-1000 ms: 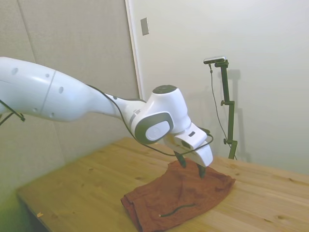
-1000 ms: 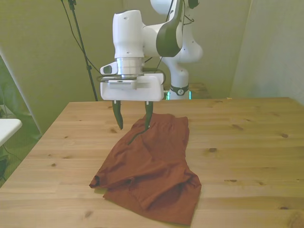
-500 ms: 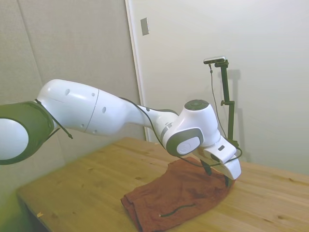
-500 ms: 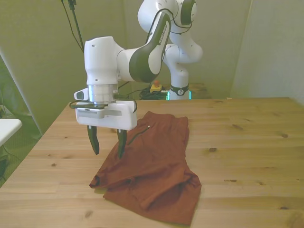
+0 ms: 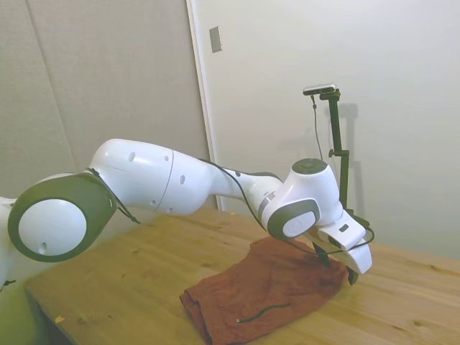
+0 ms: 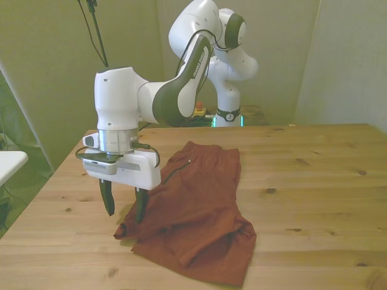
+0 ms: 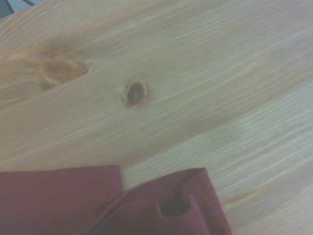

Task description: Unfold the shorts

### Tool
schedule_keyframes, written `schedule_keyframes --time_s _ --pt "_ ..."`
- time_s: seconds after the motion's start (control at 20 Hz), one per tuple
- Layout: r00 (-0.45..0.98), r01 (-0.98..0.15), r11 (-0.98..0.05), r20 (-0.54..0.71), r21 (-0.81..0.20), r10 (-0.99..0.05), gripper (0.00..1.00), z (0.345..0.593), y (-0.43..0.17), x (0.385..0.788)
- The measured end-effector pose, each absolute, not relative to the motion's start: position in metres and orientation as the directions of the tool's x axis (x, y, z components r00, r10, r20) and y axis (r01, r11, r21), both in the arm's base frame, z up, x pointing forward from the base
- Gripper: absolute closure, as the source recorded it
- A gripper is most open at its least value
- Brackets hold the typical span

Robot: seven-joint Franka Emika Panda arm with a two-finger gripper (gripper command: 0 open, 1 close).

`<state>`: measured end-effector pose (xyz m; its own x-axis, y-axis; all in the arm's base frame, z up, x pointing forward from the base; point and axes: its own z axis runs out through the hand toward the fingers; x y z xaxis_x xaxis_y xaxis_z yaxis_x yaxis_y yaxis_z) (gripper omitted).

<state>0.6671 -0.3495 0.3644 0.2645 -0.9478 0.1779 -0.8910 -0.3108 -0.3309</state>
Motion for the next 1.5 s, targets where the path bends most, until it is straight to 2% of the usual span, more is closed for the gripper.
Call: schedule_keyframes --time_s 0.35,1.5 --pt "0.27 -0.896 -0.311 0.166 -0.318 -0.948 1.0 0.352 -0.352 0.677" --pt "0.334 -0.882 -0.357 0.126 -0.308 -0.934 1.0 0.349 -0.353 0.689"
